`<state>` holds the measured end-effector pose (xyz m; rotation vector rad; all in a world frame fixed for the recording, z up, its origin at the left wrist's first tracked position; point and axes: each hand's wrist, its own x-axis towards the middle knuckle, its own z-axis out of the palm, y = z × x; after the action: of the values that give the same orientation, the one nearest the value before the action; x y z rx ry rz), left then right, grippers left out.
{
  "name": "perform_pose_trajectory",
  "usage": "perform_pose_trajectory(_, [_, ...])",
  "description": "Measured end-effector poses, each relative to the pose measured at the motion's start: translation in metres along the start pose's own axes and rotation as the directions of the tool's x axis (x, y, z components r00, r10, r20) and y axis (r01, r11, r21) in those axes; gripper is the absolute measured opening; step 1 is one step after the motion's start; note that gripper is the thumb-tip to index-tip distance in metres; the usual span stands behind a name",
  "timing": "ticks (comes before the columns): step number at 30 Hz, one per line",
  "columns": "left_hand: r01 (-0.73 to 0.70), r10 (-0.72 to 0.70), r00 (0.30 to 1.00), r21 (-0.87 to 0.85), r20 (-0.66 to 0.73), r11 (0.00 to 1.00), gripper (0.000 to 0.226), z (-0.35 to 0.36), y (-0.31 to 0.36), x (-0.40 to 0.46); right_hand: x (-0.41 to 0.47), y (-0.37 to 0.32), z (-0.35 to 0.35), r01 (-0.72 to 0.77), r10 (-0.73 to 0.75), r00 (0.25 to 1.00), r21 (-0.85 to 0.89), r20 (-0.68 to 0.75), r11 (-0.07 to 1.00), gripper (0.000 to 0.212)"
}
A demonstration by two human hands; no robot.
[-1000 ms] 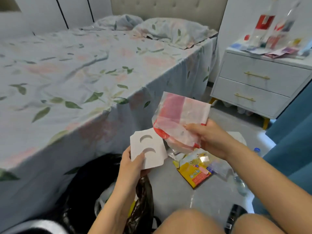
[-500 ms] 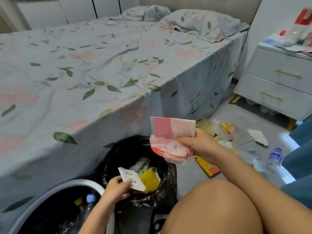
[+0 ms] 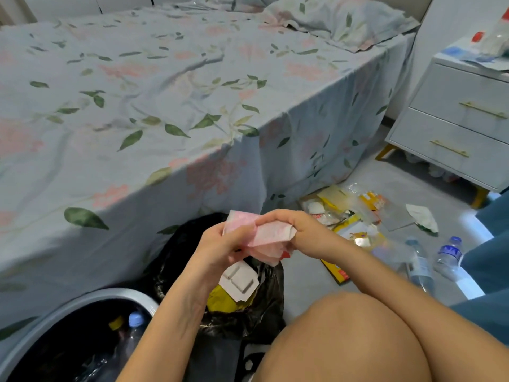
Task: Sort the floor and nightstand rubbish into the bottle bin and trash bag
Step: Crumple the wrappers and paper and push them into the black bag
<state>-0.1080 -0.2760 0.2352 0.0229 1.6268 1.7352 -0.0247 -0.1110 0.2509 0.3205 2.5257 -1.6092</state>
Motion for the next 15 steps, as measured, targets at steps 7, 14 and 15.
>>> perform_pose_trajectory(7, [-0.022, 0.064, 0.983, 0.237, -0.172, 0.971, 0.019, -0.019, -0.031, 0.031, -0.002, 0.018, -0.011, -0.157, 0.162, 0.987, -0.237, 0.0, 0.959, 0.046])
perform_pose_trajectory(14, [0.164, 0.036, 0.974, 0.81, -0.222, 0.563, 0.014, -0.051, -0.081, 0.081, -0.006, 0.025, -0.02, -0.317, 0.476, 0.87, -0.596, 0.126, 0.737, 0.036])
perform_pose_trajectory(15, [0.175, 0.028, 0.977, 0.87, -0.212, 0.461, 0.012, -0.054, -0.088, 0.086, -0.006, 0.024, -0.021, -0.327, 0.496, 0.857, -0.592, 0.144, 0.737, 0.036])
